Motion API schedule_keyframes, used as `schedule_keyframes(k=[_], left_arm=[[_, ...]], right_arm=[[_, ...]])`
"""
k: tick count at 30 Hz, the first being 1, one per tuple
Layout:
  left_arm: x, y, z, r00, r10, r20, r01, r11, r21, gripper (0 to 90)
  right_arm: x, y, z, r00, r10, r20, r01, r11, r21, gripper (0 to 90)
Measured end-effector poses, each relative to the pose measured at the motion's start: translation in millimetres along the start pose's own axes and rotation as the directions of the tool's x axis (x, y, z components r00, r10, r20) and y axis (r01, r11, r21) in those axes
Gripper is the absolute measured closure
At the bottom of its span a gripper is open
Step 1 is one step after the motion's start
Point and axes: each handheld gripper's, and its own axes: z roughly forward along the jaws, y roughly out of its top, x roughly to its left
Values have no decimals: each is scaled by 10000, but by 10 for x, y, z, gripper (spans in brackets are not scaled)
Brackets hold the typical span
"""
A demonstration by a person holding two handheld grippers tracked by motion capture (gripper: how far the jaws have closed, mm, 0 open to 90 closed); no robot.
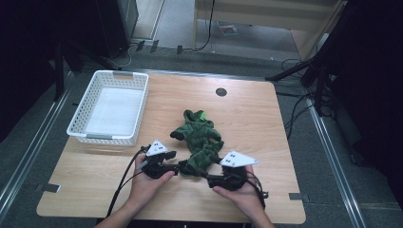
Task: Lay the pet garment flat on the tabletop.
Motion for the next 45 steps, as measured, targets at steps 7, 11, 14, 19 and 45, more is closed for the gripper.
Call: schedule_keyframes(k=[7, 11, 14, 19, 45], left_arm=[[-8, -31, 39, 9998, 75, 210, -82, 9994, 344, 495], [-12, -43, 9, 9990, 312, 316, -321, 9991, 261, 699], [-25, -38, -4, 9987, 408, 307, -410, 9991, 75, 743], [-71, -28, -14, 9978, 656, -97, -657, 9978, -86, 676], [18, -314, -385, 9852, 1665, 416, -1710, 9718, 1625, 885]], right_arm=[[117, -79, 399, 9872, -419, 1541, 223, 9916, 1272, 662], [-28, 26, 96, 9920, 846, 934, -814, 9960, -367, 826], [-121, 70, -80, 9846, 1750, 50, -1735, 9794, -1034, 824], [-454, -7, -474, 9332, 3575, -365, -3547, 9004, -2518, 813], [-582, -710, -672, 8878, 4306, 1626, -4361, 8999, -22, 837]])
